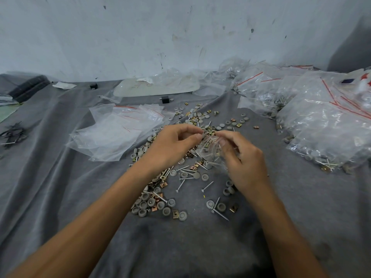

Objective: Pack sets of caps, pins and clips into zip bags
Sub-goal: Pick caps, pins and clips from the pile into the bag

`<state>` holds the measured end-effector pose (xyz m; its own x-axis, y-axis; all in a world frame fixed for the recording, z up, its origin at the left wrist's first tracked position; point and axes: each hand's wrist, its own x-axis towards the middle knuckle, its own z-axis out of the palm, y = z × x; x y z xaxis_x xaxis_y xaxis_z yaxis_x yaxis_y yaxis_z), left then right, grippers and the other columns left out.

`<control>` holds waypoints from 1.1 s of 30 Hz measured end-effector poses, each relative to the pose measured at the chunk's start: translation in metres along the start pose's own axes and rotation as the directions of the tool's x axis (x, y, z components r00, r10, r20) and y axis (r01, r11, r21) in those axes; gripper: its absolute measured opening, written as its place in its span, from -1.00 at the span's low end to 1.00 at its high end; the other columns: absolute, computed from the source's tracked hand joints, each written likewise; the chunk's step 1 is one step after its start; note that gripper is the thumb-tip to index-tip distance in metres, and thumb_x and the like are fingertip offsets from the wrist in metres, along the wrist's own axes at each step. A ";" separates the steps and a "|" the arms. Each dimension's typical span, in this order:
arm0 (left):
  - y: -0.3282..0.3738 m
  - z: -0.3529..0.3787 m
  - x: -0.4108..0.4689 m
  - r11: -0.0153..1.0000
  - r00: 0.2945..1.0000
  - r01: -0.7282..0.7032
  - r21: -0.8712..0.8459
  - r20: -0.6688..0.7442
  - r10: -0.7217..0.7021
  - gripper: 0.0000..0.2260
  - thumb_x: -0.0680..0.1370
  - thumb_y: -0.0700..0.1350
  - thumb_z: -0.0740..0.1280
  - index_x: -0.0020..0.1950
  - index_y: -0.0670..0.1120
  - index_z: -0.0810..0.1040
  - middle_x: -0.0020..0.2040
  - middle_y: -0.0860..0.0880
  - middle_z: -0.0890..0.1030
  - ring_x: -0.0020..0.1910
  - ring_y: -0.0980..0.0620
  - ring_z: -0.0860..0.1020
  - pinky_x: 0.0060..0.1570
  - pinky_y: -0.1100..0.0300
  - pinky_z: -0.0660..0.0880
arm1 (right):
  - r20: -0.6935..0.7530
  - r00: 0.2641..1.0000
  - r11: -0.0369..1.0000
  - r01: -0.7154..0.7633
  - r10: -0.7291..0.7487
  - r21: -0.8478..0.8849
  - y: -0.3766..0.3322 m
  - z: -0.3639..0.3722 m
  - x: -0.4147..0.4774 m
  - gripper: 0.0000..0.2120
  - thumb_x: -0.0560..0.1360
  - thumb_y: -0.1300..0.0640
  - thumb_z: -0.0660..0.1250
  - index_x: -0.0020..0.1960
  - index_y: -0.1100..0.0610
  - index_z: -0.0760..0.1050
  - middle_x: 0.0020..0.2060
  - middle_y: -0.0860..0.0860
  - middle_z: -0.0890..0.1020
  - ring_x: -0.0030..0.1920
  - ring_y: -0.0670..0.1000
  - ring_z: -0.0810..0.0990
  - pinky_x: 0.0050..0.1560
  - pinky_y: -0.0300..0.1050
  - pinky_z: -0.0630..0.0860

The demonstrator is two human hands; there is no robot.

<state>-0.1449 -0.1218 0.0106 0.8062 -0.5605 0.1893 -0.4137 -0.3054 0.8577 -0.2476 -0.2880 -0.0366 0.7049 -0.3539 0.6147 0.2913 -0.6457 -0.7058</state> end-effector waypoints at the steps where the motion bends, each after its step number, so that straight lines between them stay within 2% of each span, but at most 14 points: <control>1: -0.002 -0.002 0.000 1.000 1.000 0.008 0.001 -0.013 -0.008 -0.89 0.59 -0.04 0.41 0.09 0.08 0.69 -0.15 0.05 0.70 -0.21 0.17 0.62 -0.23 0.33 0.51 | -0.007 1.000 1.000 -0.007 0.007 0.007 0.000 0.000 0.000 -0.79 0.66 0.16 0.30 0.23 -0.01 0.61 0.05 -0.24 0.66 0.11 -0.25 0.61 0.12 -0.36 0.50; 5: -0.016 -0.011 0.000 0.996 0.998 0.055 0.068 -0.040 -0.053 -0.92 0.61 -0.05 0.39 0.02 0.09 0.68 -0.23 0.04 0.59 -0.31 0.20 0.49 -0.30 0.33 0.41 | -0.044 0.998 0.999 -0.041 0.042 0.027 0.000 -0.001 0.001 -0.81 0.67 0.13 0.30 0.22 -0.03 0.61 0.05 -0.22 0.68 0.12 -0.20 0.63 0.12 -0.30 0.51; 8: -0.025 -0.012 -0.002 0.971 0.997 0.062 0.233 -0.060 -0.049 -0.93 0.61 -0.07 0.39 -0.02 0.07 0.67 -0.21 0.12 0.62 -0.27 0.18 0.54 -0.23 0.23 0.46 | -0.083 0.993 0.992 -0.077 0.086 0.103 -0.001 -0.003 0.003 -0.81 0.66 0.13 0.31 0.18 -0.08 0.62 0.00 -0.25 0.69 0.03 -0.22 0.64 0.02 -0.36 0.49; 10: -0.029 -0.007 -0.005 0.903 0.999 0.049 0.426 -0.005 -0.052 -0.93 0.61 -0.04 0.37 -0.04 0.07 0.65 -0.22 0.18 0.61 -0.26 0.23 0.54 -0.24 0.25 0.42 | -0.113 0.985 0.977 -0.110 0.132 0.185 -0.002 -0.005 0.004 -0.81 0.65 0.15 0.31 0.16 -0.10 0.61 -0.04 -0.23 0.70 -0.02 -0.21 0.65 -0.02 -0.36 0.49; 13: -0.033 0.008 -0.010 0.785 0.989 -0.013 0.620 0.123 -0.080 -0.89 0.62 0.04 0.34 -0.01 0.06 0.64 -0.15 0.13 0.64 -0.16 0.11 0.59 -0.21 0.18 0.45 | -0.137 0.979 0.964 -0.115 0.151 0.241 -0.003 -0.008 0.006 -0.80 0.65 0.18 0.31 0.14 -0.10 0.60 -0.03 -0.28 0.69 0.02 -0.20 0.65 0.04 -0.31 0.51; 15: -0.033 0.017 -0.010 0.725 0.986 -0.063 0.686 0.156 -0.063 -0.82 0.63 0.06 0.32 0.06 0.01 0.65 -0.06 0.03 0.64 -0.04 -0.01 0.58 -0.11 0.11 0.49 | -0.127 0.979 0.958 -0.123 0.160 0.260 -0.003 -0.008 0.006 -0.79 0.65 0.19 0.31 0.14 -0.09 0.60 -0.03 -0.26 0.69 0.02 -0.20 0.65 0.05 -0.29 0.52; 17: -0.031 0.023 -0.009 0.669 0.987 -0.103 0.736 0.157 -0.021 -0.79 0.64 0.04 0.29 0.11 -0.03 0.65 -0.01 -0.04 0.64 0.03 -0.07 0.57 -0.09 0.10 0.48 | -0.117 0.980 0.954 -0.127 0.164 0.273 -0.003 -0.007 0.005 -0.79 0.65 0.20 0.31 0.13 -0.09 0.60 -0.04 -0.20 0.71 0.01 -0.17 0.66 0.03 -0.28 0.53; 21: -0.026 0.034 -0.010 0.586 0.979 -0.168 0.792 0.203 0.006 -0.75 0.66 0.01 0.23 0.11 -0.09 0.64 0.06 -0.10 0.61 0.13 -0.14 0.56 0.02 -0.02 0.56 | -0.104 0.982 0.951 -0.125 0.160 0.282 -0.003 -0.006 0.005 -0.76 0.64 0.20 0.31 0.11 -0.14 0.60 -0.03 -0.17 0.71 0.02 -0.15 0.67 0.04 -0.29 0.52; 25: -0.022 0.040 -0.009 0.586 0.980 -0.158 0.794 0.198 -0.004 -0.79 0.65 0.01 0.27 0.09 -0.09 0.61 0.08 -0.10 0.61 0.13 -0.16 0.56 -0.02 -0.01 0.54 | -0.082 0.984 0.952 -0.128 0.157 0.279 -0.002 -0.003 0.003 -0.80 0.64 0.21 0.30 0.15 -0.02 0.61 0.01 -0.12 0.72 0.06 -0.14 0.67 0.10 -0.23 0.54; 28: -0.021 0.041 -0.009 0.646 0.984 -0.104 0.756 0.173 -0.044 -0.86 0.63 -0.03 0.31 0.12 -0.05 0.55 0.08 -0.08 0.63 0.11 -0.16 0.56 -0.02 -0.01 0.51 | -0.071 0.986 0.955 -0.127 0.151 0.267 -0.002 -0.004 0.002 -0.81 0.63 0.20 0.29 0.16 0.00 0.61 0.01 -0.14 0.71 0.06 -0.15 0.66 0.11 -0.24 0.54; 33: -0.027 0.038 -0.011 0.755 0.981 -0.047 0.654 0.174 -0.089 -0.92 0.61 -0.09 0.32 0.08 -0.03 0.48 -0.01 0.00 0.57 0.02 -0.08 0.53 -0.10 0.08 0.42 | -0.050 0.988 0.961 -0.133 0.149 0.241 -0.001 -0.004 0.000 -0.78 0.64 0.22 0.29 0.15 -0.05 0.61 0.01 -0.12 0.71 0.06 -0.09 0.67 0.10 -0.09 0.58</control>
<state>-0.1587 -0.1367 -0.0333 0.7541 -0.6562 0.0265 -0.6270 -0.7074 0.3264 -0.2509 -0.2897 -0.0343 0.7072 -0.4796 0.5195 0.3422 -0.4108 -0.8451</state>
